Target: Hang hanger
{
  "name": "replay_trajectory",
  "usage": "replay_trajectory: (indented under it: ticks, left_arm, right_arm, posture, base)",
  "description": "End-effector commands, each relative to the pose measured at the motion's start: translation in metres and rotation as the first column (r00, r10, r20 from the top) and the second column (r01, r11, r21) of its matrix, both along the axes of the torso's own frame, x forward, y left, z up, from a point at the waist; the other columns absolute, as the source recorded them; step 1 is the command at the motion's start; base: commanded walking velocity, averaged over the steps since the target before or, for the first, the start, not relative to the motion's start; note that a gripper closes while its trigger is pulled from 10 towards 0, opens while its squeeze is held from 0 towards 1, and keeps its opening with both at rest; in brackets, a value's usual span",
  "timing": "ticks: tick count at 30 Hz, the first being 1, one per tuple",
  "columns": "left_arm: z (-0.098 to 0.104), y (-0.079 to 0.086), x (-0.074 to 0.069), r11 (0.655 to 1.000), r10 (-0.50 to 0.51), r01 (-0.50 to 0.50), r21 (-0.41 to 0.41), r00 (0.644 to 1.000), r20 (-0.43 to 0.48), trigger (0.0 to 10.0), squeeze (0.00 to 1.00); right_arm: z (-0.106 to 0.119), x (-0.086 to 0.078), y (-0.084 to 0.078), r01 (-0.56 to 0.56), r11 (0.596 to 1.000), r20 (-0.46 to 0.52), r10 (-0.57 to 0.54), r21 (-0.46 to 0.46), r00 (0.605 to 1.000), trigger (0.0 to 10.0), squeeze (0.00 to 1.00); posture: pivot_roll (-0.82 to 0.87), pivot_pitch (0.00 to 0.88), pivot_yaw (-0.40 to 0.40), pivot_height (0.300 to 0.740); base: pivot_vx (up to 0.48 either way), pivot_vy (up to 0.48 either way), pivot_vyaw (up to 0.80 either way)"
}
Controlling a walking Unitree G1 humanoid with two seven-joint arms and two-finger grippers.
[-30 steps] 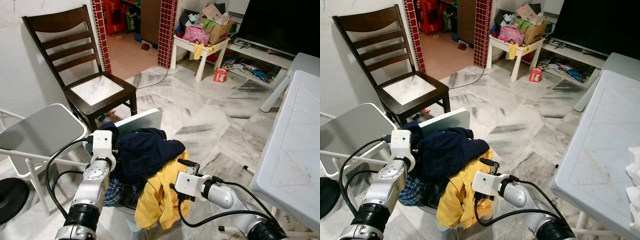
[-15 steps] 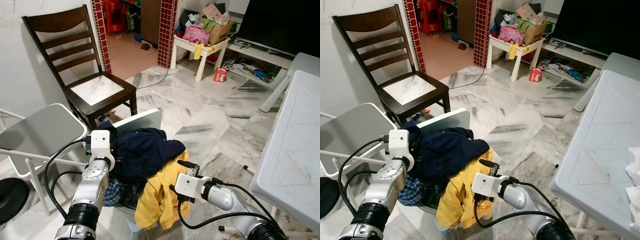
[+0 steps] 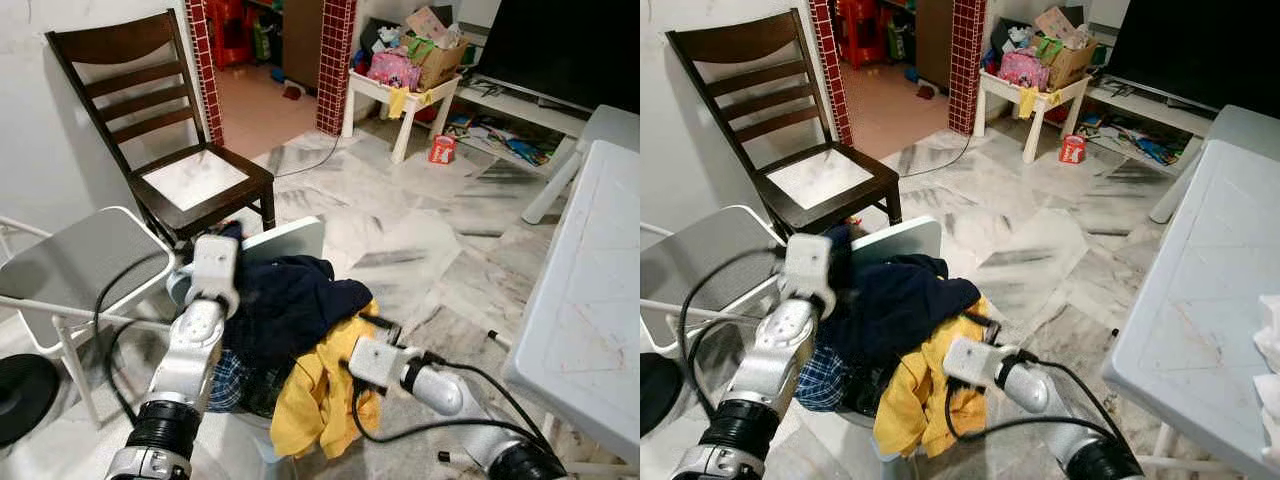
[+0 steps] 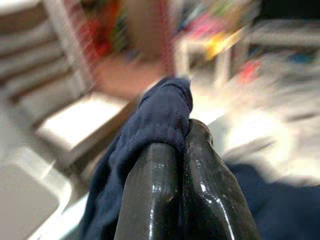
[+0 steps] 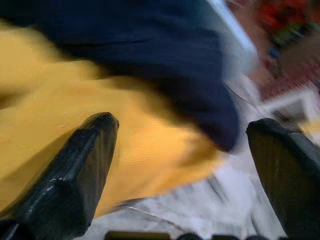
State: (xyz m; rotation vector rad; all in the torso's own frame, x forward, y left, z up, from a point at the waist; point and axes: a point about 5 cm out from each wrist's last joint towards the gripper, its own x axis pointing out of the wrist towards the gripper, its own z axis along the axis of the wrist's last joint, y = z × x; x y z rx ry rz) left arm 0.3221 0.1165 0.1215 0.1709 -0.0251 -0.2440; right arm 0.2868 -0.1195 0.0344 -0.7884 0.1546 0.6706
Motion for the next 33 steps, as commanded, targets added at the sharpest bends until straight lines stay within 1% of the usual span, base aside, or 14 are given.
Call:
replay_trajectory:
  ticks: [1, 4, 8, 9, 12, 14, 15, 20, 23, 25, 30, 31, 32, 33]
  left_arm:
    - [0.004, -0.021, -0.011, 0.99, -0.143, 0.143, 0.0, 0.989, 0.024, 0.0, 0.0]
    - [0.004, -0.041, -0.037, 0.944, -0.329, 0.327, 0.045, 0.944, 0.032, 0.0, 0.0]
    - [0.0, -0.038, -0.052, 0.933, -0.355, 0.353, 0.069, 0.934, 0.022, 0.0, 0.0]
    - [-0.001, -0.035, -0.062, 0.926, -0.369, 0.366, 0.086, 0.929, 0.017, 0.0, 0.0]
    - [-0.002, -0.026, -0.074, 0.922, -0.374, 0.371, 0.112, 0.927, 0.012, 0.0, 0.0]
    - [-0.001, -0.013, -0.082, 0.936, -0.337, 0.335, 0.108, 0.942, -0.001, 0.0, 0.0]
    - [-0.001, -0.013, -0.082, 0.936, -0.337, 0.335, 0.108, 0.942, -0.001, 0.0, 0.0]
    - [-0.008, 0.014, -0.102, 0.962, -0.227, 0.229, 0.146, 0.973, -0.032, 0.0, 0.0]
    - [-0.009, 0.015, -0.105, 0.966, -0.204, 0.206, 0.159, 0.979, -0.027, 0.0, 0.0]
    - [-0.005, 0.015, -0.104, 0.978, -0.144, 0.141, 0.155, 0.99, 0.008, 0.0, 0.0]
    - [-0.002, 0.013, -0.099, 0.991, -0.057, 0.053, 0.126, 0.998, 0.032, 0.0, 0.0]
    - [-0.003, 0.011, -0.097, 0.993, -0.034, 0.031, 0.111, 0.999, 0.021, 0.0, 0.0]
    - [-0.004, 0.011, -0.095, 0.994, -0.011, 0.009, 0.11, 1.0, 0.012, 0.4, 0.0]
    - [-0.005, 0.011, -0.095, 0.994, -0.006, 0.004, 0.112, 1.0, 0.011, 0.4, 0.0]
  right_arm:
    - [0.004, 0.008, -0.012, 0.104, 0.994, 0.004, -0.104, 0.039, 0.995, 10.0, 0.0]
    - [0.008, 0.016, -0.02, 0.212, 0.971, -0.005, -0.213, 0.113, 0.977, 10.0, 0.0]
    - [0.006, 0.017, -0.021, 0.247, 0.958, -0.031, -0.246, 0.146, 0.969, 10.0, 0.0]
    - [0.006, 0.018, -0.022, 0.269, 0.948, -0.038, -0.267, 0.167, 0.963, 10.0, 0.0]
    - [0.006, 0.019, -0.022, 0.309, 0.928, -0.067, -0.301, 0.208, 0.951, 10.0, 0.0]
    - [0.007, 0.021, -0.023, 0.351, 0.904, -0.075, -0.343, 0.243, 0.936, 10.0, 0.0]
    - [0.007, 0.021, -0.023, 0.351, 0.904, -0.075, -0.343, 0.243, 0.936, 10.0, 0.0]
    - [0.016, 0.024, -0.034, 0.409, 0.858, -0.044, -0.417, 0.31, 0.908, 10.0, 0.0]
    - [0.018, 0.025, -0.037, 0.414, 0.85, -0.04, -0.425, 0.327, 0.904, 10.0, 0.0]
    - [0.019, 0.024, -0.039, 0.412, 0.85, -0.037, -0.425, 0.327, 0.905, 10.0, 0.0]
    - [0.02, 0.022, -0.043, 0.419, 0.843, -0.036, -0.433, 0.337, 0.901, 10.0, 0.0]
    - [0.024, 0.021, -0.044, 0.428, 0.819, -0.044, -0.447, 0.381, 0.893, 10.0, 0.0]
    - [0.026, 0.019, -0.046, 0.441, 0.794, -0.062, -0.459, 0.418, 0.886, 10.0, 0.0]
    - [0.027, 0.019, -0.046, 0.444, 0.789, -0.067, -0.462, 0.424, 0.884, 10.0, 0.0]
  posture:
    - [0.05, 0.0, -0.023, 0.74]
    - [0.06, 0.0, -0.025, 0.74]
    - [0.06, 0.0, -0.026, 0.74]
    - [0.07, 0.0, -0.029, 0.74]
    - [0.08, 0.0, -0.031, 0.74]
    - [0.09, 0.0, -0.037, 0.74]
    - [0.09, 0.0, -0.037, 0.74]
    - [0.1, 0.0, -0.044, 0.74]
    - [0.1, 0.0, -0.046, 0.74]
    - [0.1, 0.0, -0.046, 0.74]
    - [0.09, 0.0, -0.048, 0.74]
    - [0.09, 0.0, -0.049, 0.74]
    - [0.09, 0.0, -0.049, 0.74]
    - [0.09, 0.0, -0.049, 0.74]
  base:
    - [0.0, 0.0, 0.0]
    - [0.0, 0.0, 0.0]
    - [0.0, 0.0, 0.0]
    - [0.0, 0.0, 0.0]
    - [0.0, 0.0, 0.0]
    - [0.0, 0.0, 0.0]
    - [0.0, 0.0, 0.0]
    - [0.0, 0.0, 0.0]
    - [0.0, 0.0, 0.0]
    - [0.0, 0.0, 0.0]
    - [0.0, 0.0, 0.0]
    - [0.0, 0.0, 0.0]
    - [0.0, 0.0, 0.0]
    - [0.0, 0.0, 0.0]
